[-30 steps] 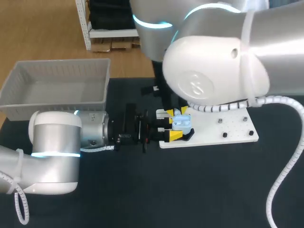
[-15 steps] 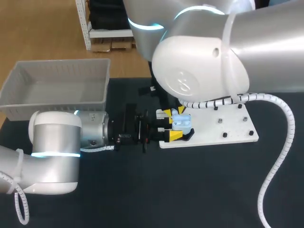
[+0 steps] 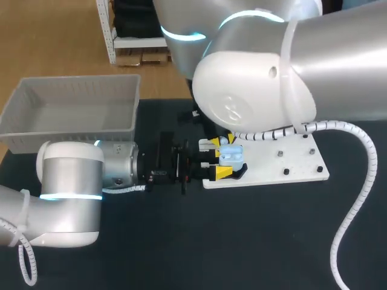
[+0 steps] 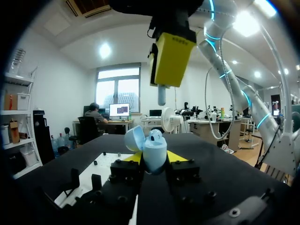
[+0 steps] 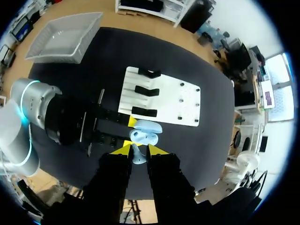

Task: Pick up each earbud case from the left stands, insert the matching earbuds, close the lid, and place the case in the box.

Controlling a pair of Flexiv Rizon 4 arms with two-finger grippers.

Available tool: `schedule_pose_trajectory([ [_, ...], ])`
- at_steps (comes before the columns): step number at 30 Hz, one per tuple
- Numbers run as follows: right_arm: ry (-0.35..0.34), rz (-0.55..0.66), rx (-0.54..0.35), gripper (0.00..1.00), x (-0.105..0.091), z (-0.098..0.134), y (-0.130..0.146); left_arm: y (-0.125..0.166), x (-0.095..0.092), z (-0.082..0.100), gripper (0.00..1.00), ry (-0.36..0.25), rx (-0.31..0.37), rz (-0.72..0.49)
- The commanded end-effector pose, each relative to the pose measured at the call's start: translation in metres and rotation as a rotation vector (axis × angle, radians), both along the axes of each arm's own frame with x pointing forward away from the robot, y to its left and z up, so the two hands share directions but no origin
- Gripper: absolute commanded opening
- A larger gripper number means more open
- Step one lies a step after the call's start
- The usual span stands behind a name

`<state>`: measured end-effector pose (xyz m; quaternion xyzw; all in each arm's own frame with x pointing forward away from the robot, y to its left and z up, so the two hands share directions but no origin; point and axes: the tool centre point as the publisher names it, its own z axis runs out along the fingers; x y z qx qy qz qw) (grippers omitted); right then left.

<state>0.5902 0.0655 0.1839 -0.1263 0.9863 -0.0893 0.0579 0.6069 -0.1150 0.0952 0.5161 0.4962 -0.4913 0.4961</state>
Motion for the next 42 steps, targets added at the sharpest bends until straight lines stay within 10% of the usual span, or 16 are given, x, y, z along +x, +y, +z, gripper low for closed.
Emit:
schedule_pose_trajectory([
  [1, -0.003, 0.068, -0.005, 0.00, 0.000, -0.007, -0.001, 0.000, -0.001, 0.000, 0.00, -0.001, -0.002, 0.003],
  [42, 0.012, 0.178, -0.035, 0.00, 0.002, -0.028, -0.003, 0.000, -0.001, 0.000, 0.00, -0.001, -0.002, 0.003],
])
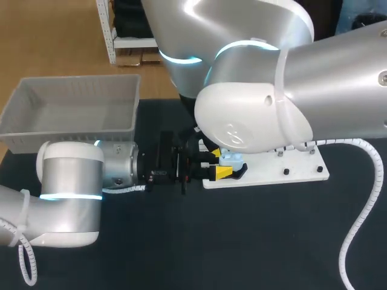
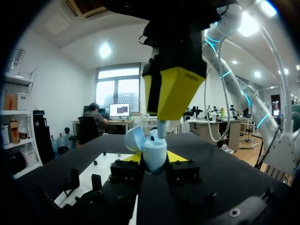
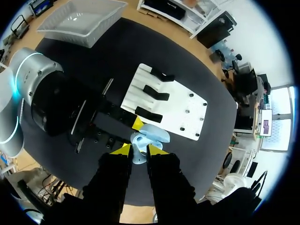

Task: Pick up each earbud case from the left stands, insert the matching earbuds, close the lid, and place the case in the box.

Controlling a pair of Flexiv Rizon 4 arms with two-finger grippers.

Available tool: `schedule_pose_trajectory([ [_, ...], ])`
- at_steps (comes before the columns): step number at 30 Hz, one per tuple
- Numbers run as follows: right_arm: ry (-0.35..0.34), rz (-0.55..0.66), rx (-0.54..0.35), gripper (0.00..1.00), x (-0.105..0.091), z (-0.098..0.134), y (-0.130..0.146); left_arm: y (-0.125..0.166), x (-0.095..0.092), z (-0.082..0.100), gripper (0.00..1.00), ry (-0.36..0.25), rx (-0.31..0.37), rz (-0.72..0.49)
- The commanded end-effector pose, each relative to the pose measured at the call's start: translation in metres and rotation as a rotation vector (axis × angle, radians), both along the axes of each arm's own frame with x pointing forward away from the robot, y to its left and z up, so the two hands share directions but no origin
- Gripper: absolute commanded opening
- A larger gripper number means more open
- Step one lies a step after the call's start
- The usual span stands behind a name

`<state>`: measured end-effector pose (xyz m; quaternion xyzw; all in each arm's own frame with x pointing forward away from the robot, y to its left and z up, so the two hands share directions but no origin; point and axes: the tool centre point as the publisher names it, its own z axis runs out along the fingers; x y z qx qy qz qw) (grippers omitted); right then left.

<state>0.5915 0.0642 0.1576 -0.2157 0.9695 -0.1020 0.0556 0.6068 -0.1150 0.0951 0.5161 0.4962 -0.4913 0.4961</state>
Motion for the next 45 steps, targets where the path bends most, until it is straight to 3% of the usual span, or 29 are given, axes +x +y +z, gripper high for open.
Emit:
schedule_pose_trajectory([
  [1, -0.004, -0.002, 0.005, 0.00, 0.0010, -0.0021, -0.0024, 0.0000, -0.0006, -0.0004, 0.00, -0.001, -0.002, 0.003],
  [45, -0.016, -0.014, 0.008, 0.00, 0.0075, -0.0107, -0.0116, 0.0000, -0.0006, -0.0004, 0.00, -0.001, -0.002, 0.003],
])
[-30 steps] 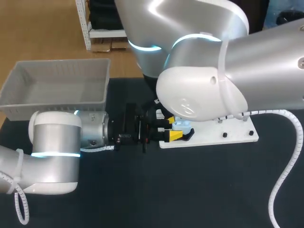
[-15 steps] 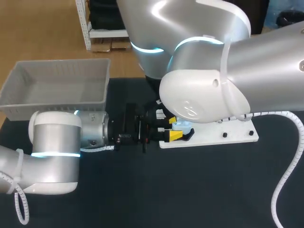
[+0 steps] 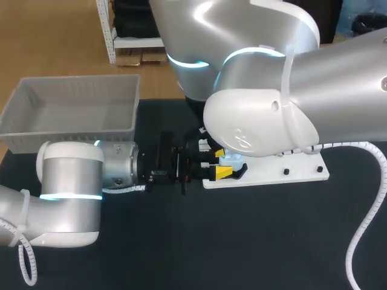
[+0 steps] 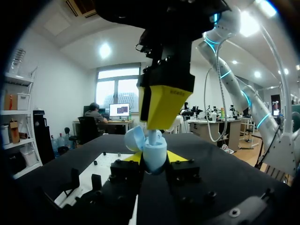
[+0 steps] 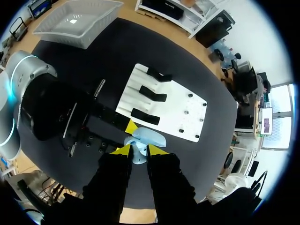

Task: Pick up each earbud case from the left stands, insert the matching earbuds, close the lid, and place the case in the box.

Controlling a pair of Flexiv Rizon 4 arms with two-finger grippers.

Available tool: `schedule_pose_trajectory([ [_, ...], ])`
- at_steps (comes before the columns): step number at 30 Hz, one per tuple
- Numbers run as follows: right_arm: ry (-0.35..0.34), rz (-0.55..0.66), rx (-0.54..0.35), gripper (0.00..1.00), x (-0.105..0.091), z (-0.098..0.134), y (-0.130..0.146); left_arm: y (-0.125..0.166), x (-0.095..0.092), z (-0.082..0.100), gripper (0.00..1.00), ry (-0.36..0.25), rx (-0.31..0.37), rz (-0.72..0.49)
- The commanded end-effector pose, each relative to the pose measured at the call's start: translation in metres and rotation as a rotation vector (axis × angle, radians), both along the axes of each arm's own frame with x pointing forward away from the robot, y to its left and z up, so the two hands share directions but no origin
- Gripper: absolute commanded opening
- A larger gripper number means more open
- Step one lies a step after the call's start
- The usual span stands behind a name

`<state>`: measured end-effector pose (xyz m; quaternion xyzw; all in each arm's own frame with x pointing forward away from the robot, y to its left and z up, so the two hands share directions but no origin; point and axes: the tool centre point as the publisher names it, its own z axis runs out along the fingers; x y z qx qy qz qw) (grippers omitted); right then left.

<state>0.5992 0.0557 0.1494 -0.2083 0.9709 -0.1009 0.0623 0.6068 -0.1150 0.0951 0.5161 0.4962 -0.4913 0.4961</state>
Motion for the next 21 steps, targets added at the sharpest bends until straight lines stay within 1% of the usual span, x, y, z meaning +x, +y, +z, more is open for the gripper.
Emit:
schedule_pose_trajectory([
  [1, -0.001, -0.001, 0.002, 0.00, -0.0001, -0.0030, -0.0035, 0.0000, -0.0006, -0.0004, 0.00, -0.001, -0.002, 0.003],
  [21, -0.006, 0.000, 0.012, 0.00, 0.0051, -0.0049, -0.0030, 0.0000, -0.0006, -0.0004, 0.00, -0.001, -0.002, 0.003],
])
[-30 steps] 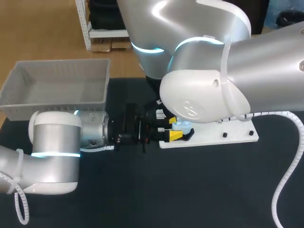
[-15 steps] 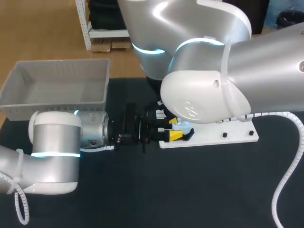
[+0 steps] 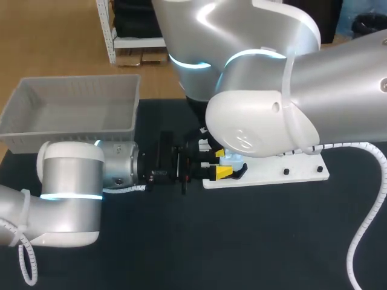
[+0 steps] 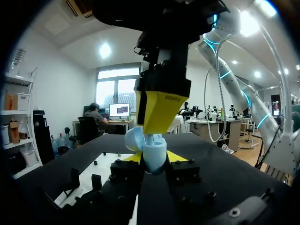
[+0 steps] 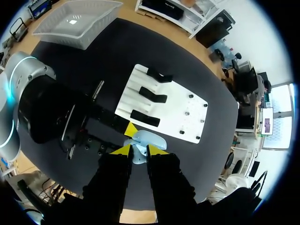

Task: Pick up each earbud case from the left stands, insert the matching earbuds, close the lid, and place the case in the box.

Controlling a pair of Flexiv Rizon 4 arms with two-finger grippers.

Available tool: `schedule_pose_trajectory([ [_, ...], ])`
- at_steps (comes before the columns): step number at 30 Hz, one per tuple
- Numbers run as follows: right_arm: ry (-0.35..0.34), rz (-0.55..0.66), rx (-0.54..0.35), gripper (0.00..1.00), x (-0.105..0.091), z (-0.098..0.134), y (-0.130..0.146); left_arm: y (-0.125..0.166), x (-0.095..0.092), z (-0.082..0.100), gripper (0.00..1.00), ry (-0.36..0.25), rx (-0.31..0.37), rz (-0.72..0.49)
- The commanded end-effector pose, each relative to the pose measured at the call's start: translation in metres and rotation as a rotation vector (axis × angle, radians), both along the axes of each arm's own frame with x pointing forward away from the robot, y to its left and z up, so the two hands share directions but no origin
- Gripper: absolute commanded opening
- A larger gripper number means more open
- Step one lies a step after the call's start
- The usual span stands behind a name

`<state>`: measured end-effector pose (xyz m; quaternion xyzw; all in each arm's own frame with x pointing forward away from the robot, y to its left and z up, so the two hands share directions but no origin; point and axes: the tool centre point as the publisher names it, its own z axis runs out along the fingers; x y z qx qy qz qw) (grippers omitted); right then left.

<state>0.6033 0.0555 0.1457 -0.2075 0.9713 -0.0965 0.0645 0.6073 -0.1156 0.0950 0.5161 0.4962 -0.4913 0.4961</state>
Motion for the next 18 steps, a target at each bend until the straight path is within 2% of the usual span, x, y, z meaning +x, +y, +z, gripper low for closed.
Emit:
schedule_pose_trajectory([
  [1, -0.003, 0.000, 0.003, 0.00, 0.0012, -0.0013, -0.0029, 0.0006, -0.0010, -0.0003, 0.00, -0.001, -0.002, 0.003],
  [18, 0.017, 0.016, 0.002, 0.00, 0.0016, -0.0051, 0.0007, 0.0006, -0.0010, -0.0003, 0.00, -0.001, -0.002, 0.003],
])
